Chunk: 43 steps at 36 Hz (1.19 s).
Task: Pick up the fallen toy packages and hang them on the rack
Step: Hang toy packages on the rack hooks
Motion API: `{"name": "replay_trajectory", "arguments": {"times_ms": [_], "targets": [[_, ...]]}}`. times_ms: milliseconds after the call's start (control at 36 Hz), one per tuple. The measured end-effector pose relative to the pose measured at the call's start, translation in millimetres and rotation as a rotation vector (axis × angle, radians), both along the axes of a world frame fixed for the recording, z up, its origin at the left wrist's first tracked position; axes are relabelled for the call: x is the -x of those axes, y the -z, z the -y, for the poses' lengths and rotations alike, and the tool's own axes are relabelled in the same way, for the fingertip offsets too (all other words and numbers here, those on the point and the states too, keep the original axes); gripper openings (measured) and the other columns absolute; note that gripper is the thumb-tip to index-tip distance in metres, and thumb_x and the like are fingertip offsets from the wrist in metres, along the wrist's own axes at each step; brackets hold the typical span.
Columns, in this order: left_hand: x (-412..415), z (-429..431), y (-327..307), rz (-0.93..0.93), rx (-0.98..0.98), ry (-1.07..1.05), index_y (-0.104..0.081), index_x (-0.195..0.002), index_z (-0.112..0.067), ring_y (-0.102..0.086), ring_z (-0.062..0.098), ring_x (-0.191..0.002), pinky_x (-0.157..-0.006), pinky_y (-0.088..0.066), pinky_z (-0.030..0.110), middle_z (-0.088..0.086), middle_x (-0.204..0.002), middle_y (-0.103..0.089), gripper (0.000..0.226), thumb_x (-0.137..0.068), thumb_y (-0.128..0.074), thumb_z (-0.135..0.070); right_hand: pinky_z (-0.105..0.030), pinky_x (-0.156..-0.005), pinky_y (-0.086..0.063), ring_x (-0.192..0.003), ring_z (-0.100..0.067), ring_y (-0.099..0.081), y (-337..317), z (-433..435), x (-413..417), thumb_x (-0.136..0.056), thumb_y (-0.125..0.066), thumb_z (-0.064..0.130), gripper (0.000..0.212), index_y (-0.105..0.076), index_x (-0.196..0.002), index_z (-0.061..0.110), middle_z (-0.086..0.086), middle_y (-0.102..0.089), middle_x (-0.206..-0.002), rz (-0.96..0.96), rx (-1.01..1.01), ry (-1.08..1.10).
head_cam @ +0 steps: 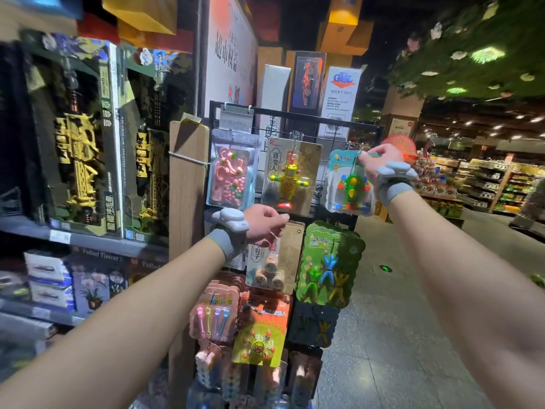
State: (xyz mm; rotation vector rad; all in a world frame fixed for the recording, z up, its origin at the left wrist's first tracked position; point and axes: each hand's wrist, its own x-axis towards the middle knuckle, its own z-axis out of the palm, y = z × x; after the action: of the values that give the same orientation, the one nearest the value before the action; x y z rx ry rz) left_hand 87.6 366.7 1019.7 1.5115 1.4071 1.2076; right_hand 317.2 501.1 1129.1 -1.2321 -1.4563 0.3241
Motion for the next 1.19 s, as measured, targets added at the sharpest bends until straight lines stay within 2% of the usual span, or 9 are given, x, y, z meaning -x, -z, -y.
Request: {"name": "replay_trajectory", "arguments": {"times_ms": [167,389,611,722,806,889,944,1056,1195], "targets": [[5.6,2.3,12.0,-0.046,0.011,-0.041,-0.06,-0.077,-0.008,-0.05,0.009,-0.041,-0.04,-0.039,0.019,0.004,-0.064,-0.061,0.029,-0.097,-0.06,-0.029,-0.041,-0.089,-0.054,-0.095,-0.021,-0.062,0.9,-1.0,-3.2,-0.077,-0.074,0.042,0.025,-0.059,-0.087,0.024,-0.001,-0.067,-0.104,-0.014,0.003,0.015],[1.9,9.5,26.5,-0.034,0.046,-0.062,-0.055,-0.066,-0.01,-0.047,0.007,-0.036,-0.038,-0.038,0.016,0.002,-0.058,-0.057,0.034,-0.097,-0.059,-0.024,-0.039,-0.084,-0.055,-0.095,-0.021,-0.061,1.4,5.1,1.6,-0.073,-0.072,0.044,0.037,-0.054,-0.094,0.02,-0.001,-0.062,-0.104,-0.023,0.027,0.032],[-6.1,28.6,50.4,-0.246,0.044,-0.042,-0.058,-0.068,-0.012,-0.05,0.001,-0.038,-0.04,-0.039,0.012,-0.005,-0.055,-0.058,0.036,-0.098,-0.058,-0.032,-0.031,-0.085,-0.044,-0.098,-0.023,-0.058,35.1,21.6,-4.2,-0.081,-0.059,0.052,0.049,-0.053,-0.113,0.015,-0.004,-0.06,-0.109,-0.054,0.102,0.147],[-12.7,40.5,70.2,-0.328,0.092,-0.027,-0.056,-0.071,-0.011,-0.05,0.008,-0.041,-0.041,-0.041,0.016,-0.002,-0.056,-0.057,0.043,-0.1,-0.05,-0.041,-0.026,-0.068,-0.037,-0.078,-0.023,-0.051,62.8,41.3,-1.7,-0.088,-0.05,0.051,0.031,-0.052,-0.08,0.022,-0.001,-0.055,-0.084,-0.019,0.163,0.162],[-22.0,48.8,89.3,-0.313,0.129,-0.002,-0.044,-0.059,-0.015,-0.043,0.003,-0.031,-0.033,-0.032,0.011,-0.009,-0.04,-0.045,0.049,-0.102,-0.046,-0.039,-0.027,-0.065,-0.036,-0.081,-0.028,-0.056,98.6,62.0,-2.9,-0.094,-0.048,0.04,0.032,-0.052,-0.071,0.019,-0.004,-0.056,-0.076,0.116,0.308,0.146],[-30.8,64.1,130.7,-0.328,0.166,0.051,-0.037,-0.059,-0.017,-0.034,0.001,-0.027,-0.033,-0.025,0.01,-0.007,-0.043,-0.038,0.048,-0.102,-0.047,-0.036,-0.029,-0.079,-0.043,-0.099,-0.029,-0.061,158.9,88.0,-6.6,-0.096,-0.047,0.034,0.034,-0.068,-0.106,0.009,-0.012,-0.067,-0.11,0.203,0.423,0.142],[-34.4,65.8,166.1,-0.366,0.219,0.109,-0.035,-0.057,-0.017,-0.034,0.003,-0.028,-0.035,-0.025,0.013,-0.005,-0.044,-0.036,0.05,-0.102,-0.05,-0.032,-0.029,-0.08,-0.042,-0.101,-0.031,-0.06,210.1,105.1,-12.2,-0.097,-0.044,0.038,0.041,-0.068,-0.11,0.008,-0.013,-0.066,-0.117,0.228,0.541,0.154],[-35.9,83.6,218.3,-0.479,0.288,0.165,-0.034,-0.053,-0.018,-0.037,0.013,-0.043,-0.047,-0.029,0.026,-0.001,-0.049,-0.037,0.055,-0.099,-0.054,-0.04,-0.033,-0.086,-0.046,-0.108,-0.034,-0.061,291.9,146.0,-12.2,-0.1,-0.04,0.039,0.046,-0.068,-0.107,0.004,-0.017,-0.065,-0.117,0.28,0.687,0.126],[-58.1,102.4,312.2,-0.456,0.456,0.263,-0.044,-0.058,-0.017,-0.04,0.017,-0.046,-0.042,-0.031,0.022,0.005,-0.055,-0.045,0.048,-0.094,-0.061,-0.043,-0.035,-0.084,-0.047,-0.096,-0.03,-0.063,417.8,208.5,-39.8,-0.092,-0.047,0.039,0.036,-0.067,-0.096,0.01,-0.012,-0.067,-0.099,0.192,0.925,0.166]]}}
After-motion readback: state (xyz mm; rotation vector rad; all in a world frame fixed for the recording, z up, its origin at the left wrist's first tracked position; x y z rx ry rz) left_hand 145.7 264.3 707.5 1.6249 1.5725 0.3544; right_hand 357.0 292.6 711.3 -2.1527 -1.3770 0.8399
